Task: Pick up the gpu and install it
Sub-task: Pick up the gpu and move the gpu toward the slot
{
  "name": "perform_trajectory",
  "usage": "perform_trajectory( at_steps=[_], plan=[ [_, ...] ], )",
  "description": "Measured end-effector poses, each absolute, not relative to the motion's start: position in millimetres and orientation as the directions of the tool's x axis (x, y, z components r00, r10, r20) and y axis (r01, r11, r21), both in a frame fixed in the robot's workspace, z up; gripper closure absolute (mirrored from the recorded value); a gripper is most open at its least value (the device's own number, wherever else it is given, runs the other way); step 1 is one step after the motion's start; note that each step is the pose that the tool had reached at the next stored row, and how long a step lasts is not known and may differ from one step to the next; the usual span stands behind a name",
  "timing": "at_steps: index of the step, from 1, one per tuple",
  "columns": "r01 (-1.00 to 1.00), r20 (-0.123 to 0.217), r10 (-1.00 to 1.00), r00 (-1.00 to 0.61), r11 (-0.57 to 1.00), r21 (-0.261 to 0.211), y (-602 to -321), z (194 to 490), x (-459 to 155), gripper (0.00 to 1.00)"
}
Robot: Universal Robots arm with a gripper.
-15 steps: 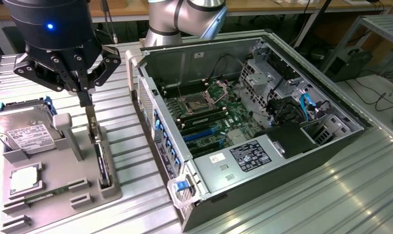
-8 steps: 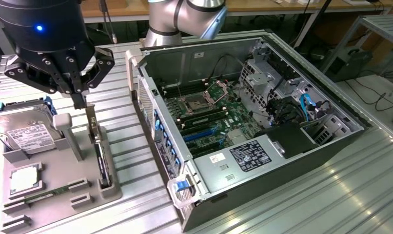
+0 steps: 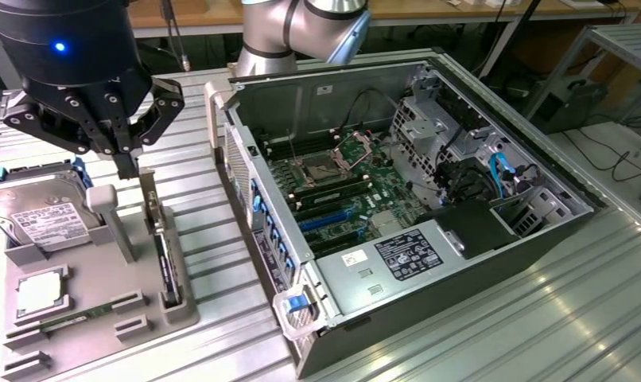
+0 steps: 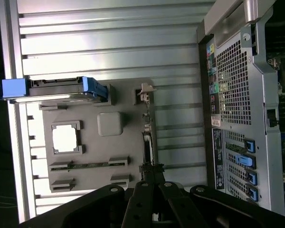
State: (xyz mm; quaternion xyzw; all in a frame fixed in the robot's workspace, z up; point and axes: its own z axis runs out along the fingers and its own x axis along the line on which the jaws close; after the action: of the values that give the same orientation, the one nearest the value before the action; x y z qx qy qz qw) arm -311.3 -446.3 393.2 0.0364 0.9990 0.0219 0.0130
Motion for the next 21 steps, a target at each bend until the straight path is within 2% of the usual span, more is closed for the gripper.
perform_trajectory(
  at_steps=[7,8,9,12,13,17,21],
  plan=[
    [0.072,-0.024,0.073,-0.997,0.996,0.045,-446.3,393.2,-311.3,0.89],
    [0.072,-0.024,0.073,-0.997,0.996,0.045,-446.3,393.2,-311.3,0.83],
    [0.072,-0.024,0.073,-0.997,0.996,0.045,-446.3,393.2,-311.3,0.83],
    [0.072,-0.024,0.073,-0.997,0.996,0.045,-446.3,393.2,-311.3,0.64],
    [0.072,-0.024,0.073,-0.997,0.996,0.045,-446.3,393.2,-311.3,0.64],
    [0.072,-0.024,0.073,-0.997,0.996,0.045,-446.3,393.2,-311.3,0.4],
    [0.037,-0.025,0.038,-0.999,0.998,0.045,-446.3,392.8,-311.3,0.4]
  ],
)
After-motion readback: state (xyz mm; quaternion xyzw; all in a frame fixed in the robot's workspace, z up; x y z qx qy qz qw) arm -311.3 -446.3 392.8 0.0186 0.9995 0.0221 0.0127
